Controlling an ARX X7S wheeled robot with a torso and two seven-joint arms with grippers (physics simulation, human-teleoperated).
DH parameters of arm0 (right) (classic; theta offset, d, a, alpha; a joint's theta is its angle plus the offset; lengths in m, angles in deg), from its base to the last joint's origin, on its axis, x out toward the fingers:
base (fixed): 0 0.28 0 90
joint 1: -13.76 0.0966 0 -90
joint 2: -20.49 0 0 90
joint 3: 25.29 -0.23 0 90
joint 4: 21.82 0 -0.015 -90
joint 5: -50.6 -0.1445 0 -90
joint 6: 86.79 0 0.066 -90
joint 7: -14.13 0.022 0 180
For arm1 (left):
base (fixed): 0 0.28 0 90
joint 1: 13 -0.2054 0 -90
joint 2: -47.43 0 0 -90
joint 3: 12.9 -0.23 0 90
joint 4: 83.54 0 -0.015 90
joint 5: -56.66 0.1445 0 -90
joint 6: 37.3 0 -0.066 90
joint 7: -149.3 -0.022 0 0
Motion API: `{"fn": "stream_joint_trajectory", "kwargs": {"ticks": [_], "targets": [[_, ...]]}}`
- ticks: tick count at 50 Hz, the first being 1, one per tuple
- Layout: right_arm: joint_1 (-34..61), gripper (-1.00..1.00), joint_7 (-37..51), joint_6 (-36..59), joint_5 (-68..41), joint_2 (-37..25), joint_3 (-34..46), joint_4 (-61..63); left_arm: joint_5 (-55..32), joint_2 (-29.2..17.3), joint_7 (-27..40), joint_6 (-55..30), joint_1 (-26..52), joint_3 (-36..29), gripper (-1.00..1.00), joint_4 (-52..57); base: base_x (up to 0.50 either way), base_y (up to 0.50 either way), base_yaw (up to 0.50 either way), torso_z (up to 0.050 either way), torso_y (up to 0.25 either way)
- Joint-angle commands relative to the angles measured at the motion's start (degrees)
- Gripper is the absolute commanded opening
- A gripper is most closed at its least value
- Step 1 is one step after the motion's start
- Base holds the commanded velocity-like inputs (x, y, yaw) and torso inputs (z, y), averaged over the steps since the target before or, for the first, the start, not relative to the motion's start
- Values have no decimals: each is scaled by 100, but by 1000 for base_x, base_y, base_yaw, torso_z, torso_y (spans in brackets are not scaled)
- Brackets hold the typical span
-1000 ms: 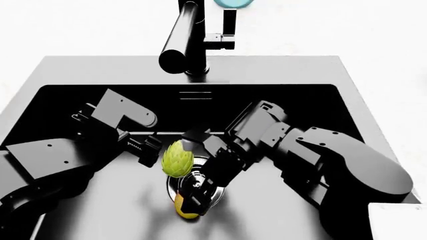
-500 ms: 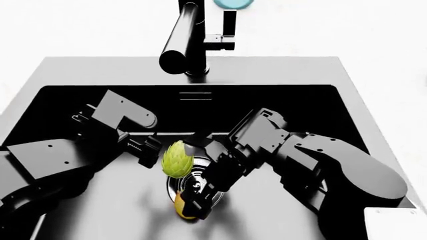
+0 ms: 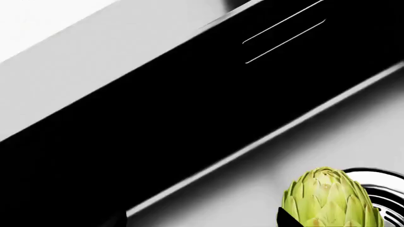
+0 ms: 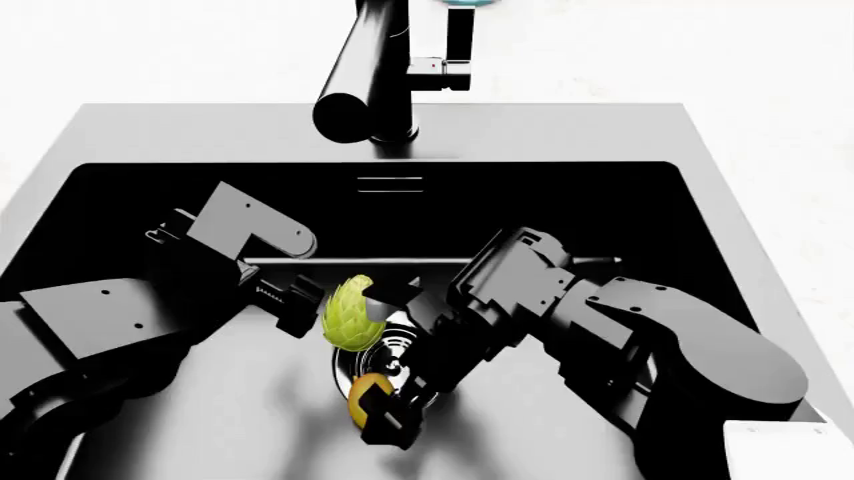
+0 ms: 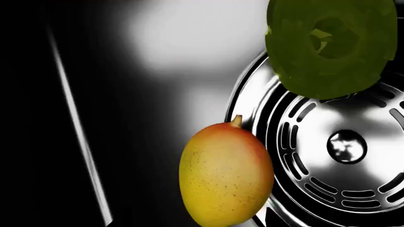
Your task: Pick up the fruits and vegetables and place them in the sink. Turn on the sink faucet to wash them. Then turn the sink off and put them in the tray.
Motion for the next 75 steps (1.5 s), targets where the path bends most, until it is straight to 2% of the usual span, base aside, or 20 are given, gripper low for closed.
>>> {"fn": "stream_joint_trajectory", "kwargs": {"ticks": [1, 23, 31, 39, 48, 65, 66, 75], "targets": [[-25, 100, 130, -198, -118, 1, 4, -5, 85, 0, 13, -6, 14, -75, 100, 21, 0, 0, 0, 0, 0], [-173, 100, 230, -205, -91, 1, 16, 42, 48, -33, 42, -12, 19, -57, 100, 80, 0, 0, 0, 0, -46], [-210, 100, 18, -139, 153, 1, 11, 220, 36, -41, 28, 4, 19, -50, 100, 82, 0, 0, 0, 0, -2], [-39, 100, 773, -243, -432, 1, 16, -44, 47, -31, 6, 26, 5, -67, 100, 50, 0, 0, 0, 0, -1], [-171, 100, 19, 207, 403, 1, 7, 324, 118, -13, -33, 30, 6, -146, 100, -2, 0, 0, 0, 0, -2], [-228, 100, 206, 316, 398, 1, -5, 399, 115, -35, -89, 106, -25, -138, 100, -36, 0, 0, 0, 0, -33], [-229, -100, 220, 306, 384, 1, -5, 388, 114, -38, -89, 107, -30, -139, 100, -34, 0, 0, 0, 0, 0], [-224, -100, 318, 263, 281, 1, -1, 352, 105, -56, -80, 109, -47, -139, 100, -23, 0, 0, 0, 0, 0]]}}
